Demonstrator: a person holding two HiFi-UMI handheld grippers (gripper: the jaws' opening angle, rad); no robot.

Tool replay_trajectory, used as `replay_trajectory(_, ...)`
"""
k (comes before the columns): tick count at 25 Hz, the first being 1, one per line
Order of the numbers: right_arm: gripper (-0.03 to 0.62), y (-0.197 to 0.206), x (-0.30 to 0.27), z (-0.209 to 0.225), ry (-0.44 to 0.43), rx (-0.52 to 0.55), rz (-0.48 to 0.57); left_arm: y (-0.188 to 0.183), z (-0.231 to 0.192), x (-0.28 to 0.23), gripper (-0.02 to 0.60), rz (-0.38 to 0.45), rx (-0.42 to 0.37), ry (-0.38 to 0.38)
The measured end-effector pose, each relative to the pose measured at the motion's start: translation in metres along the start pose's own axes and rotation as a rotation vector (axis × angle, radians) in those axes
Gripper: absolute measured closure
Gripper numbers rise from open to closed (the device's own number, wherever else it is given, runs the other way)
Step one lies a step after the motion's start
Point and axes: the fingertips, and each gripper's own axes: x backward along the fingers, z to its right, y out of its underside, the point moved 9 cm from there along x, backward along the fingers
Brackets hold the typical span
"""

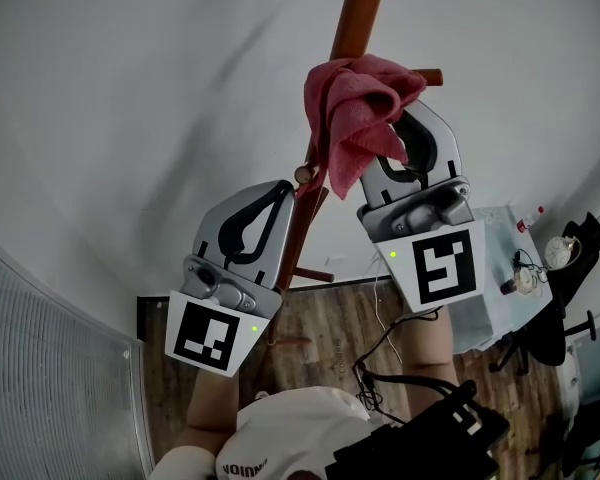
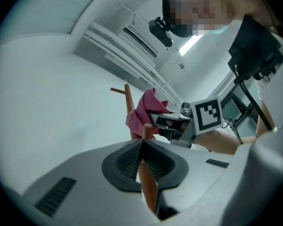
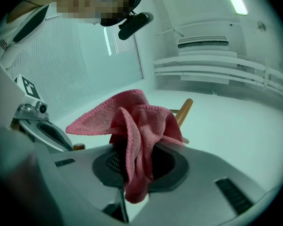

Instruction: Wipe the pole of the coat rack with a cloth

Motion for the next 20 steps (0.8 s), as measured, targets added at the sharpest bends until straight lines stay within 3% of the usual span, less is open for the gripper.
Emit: replay_trajectory(20,0.510,-0.040,-0.023,0.023,0.100,0.111,0.063,-0.011,0.003,-0.004,0.568,0.003,-0.015,0.033)
